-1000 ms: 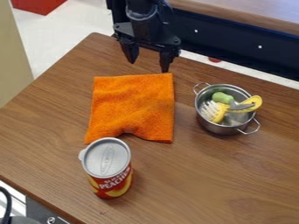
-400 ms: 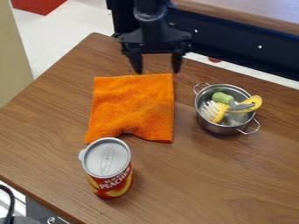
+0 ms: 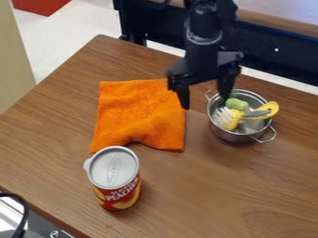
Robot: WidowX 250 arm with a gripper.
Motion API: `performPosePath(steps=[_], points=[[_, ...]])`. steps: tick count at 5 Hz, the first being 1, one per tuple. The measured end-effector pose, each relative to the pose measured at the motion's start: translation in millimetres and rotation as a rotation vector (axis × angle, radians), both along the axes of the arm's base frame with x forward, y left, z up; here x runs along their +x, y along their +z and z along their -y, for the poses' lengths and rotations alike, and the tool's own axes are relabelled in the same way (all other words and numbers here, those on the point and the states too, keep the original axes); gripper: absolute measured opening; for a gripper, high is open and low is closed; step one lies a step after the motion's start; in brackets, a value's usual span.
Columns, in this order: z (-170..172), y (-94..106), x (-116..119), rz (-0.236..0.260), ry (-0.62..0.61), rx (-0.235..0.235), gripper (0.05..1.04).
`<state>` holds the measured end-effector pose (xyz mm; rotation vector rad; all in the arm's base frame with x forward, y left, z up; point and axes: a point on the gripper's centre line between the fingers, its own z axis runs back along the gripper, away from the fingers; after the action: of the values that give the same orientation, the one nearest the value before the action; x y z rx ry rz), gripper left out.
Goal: Move the silver pot in the bottom right corner of the table
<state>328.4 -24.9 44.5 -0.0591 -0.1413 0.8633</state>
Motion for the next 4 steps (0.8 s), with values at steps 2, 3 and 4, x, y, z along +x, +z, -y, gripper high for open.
performPosePath(steps=[2, 3, 4], points=[[13, -13.7, -4, -0.066, 0.168, -0.049, 0.999], [22, -18.2, -5, -0.057, 0.271, -0.064, 0.999], [30, -23.4, -8, -0.044, 0.343, -0.061, 0.999]])
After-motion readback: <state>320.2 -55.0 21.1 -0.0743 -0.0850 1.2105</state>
